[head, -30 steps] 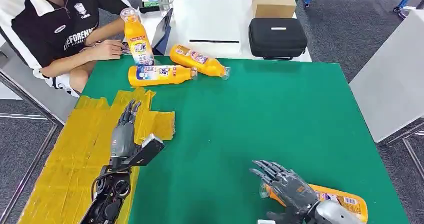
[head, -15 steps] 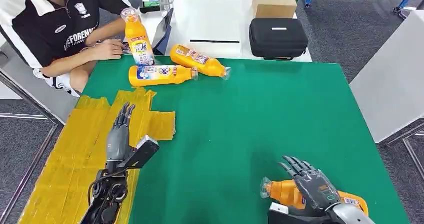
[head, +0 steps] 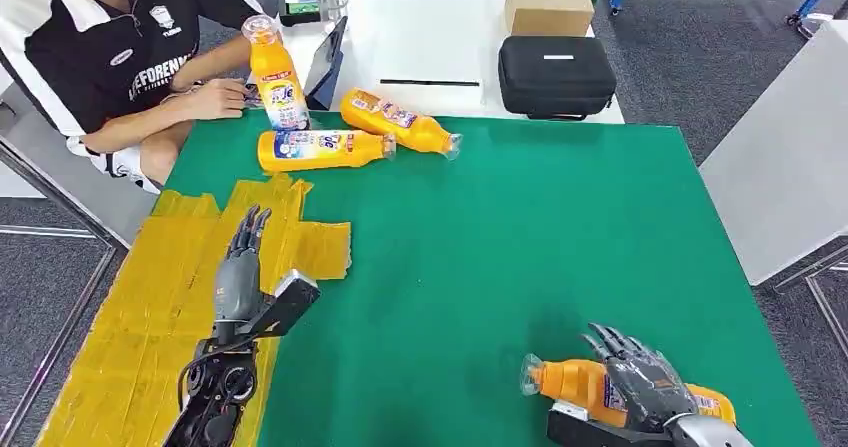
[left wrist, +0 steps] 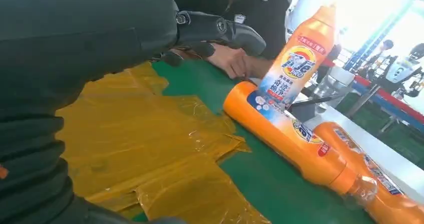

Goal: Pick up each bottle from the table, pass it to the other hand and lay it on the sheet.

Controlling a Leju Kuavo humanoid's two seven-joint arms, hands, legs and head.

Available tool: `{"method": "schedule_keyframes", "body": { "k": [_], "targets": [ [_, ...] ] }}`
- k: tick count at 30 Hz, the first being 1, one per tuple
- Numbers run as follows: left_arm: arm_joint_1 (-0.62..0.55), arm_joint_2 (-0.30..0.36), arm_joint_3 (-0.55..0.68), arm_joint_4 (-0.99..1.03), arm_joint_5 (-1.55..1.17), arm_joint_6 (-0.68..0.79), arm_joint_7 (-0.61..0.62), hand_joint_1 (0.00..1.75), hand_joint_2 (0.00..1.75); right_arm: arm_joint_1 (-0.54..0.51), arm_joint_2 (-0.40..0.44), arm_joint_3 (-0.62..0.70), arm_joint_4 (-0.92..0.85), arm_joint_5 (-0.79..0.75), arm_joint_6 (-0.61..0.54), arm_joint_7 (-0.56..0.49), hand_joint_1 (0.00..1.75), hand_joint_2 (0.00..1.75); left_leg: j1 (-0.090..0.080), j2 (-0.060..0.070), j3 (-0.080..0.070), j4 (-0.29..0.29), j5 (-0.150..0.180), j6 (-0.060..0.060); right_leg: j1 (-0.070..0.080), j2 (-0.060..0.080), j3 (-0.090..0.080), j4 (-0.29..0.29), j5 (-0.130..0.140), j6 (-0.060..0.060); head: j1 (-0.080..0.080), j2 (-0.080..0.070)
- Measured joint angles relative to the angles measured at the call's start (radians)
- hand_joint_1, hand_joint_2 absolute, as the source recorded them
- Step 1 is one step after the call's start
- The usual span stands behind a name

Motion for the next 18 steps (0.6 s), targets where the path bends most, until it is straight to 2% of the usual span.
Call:
{"method": "schedule_keyframes", "body": {
  "k": [6,11,12,13,14,18],
  "targets": [
    [-0.005,0.000,0.005,0.000,0.009,-0.005,0.001,0.00,1.75,0.044,-0.030,-0.082,0.014,-0.097,0.095,-0.029,0.00,1.75,-0.001,0.001,0.000,0.000,0.000,0.000,0.000,0.000,0.000,0.000,0.000,0.000,0.000,0.000],
    [-0.007,0.002,0.005,0.000,0.012,-0.005,0.007,0.00,1.75,0.069,-0.038,-0.130,0.023,-0.106,0.132,-0.032,0.00,1.75,-0.001,0.000,0.000,0.000,-0.001,0.001,0.000,0.000,0.000,0.000,-0.002,0.003,0.000,0.000],
    [-0.007,0.002,0.005,0.000,0.013,-0.005,0.009,0.00,1.75,0.071,-0.038,-0.135,0.026,-0.103,0.133,-0.027,0.58,1.75,-0.001,0.001,0.000,0.000,-0.001,0.001,0.000,0.000,0.000,0.000,-0.002,0.003,0.000,0.000],
    [-0.007,0.002,0.005,0.000,0.013,-0.005,0.010,0.00,1.75,0.073,-0.037,-0.142,0.030,-0.098,0.134,-0.023,1.61,1.75,-0.001,0.001,0.000,0.000,-0.001,0.001,0.000,0.000,0.000,0.000,-0.002,0.003,0.000,0.000],
    [-0.007,0.002,0.005,0.000,0.013,-0.003,0.010,0.00,1.75,0.074,-0.035,-0.149,0.036,-0.092,0.134,-0.014,1.75,1.75,-0.001,0.001,0.000,0.000,-0.001,0.001,0.000,0.000,0.000,0.000,-0.002,0.003,0.000,0.000],
    [-0.005,0.002,0.006,0.001,0.014,0.003,0.013,0.00,1.75,0.060,-0.013,-0.174,0.078,-0.004,0.069,0.023,1.75,1.75,-0.001,0.001,0.000,0.000,-0.001,0.001,0.000,0.000,0.000,0.000,-0.002,0.003,0.000,0.000]
  ]
}}
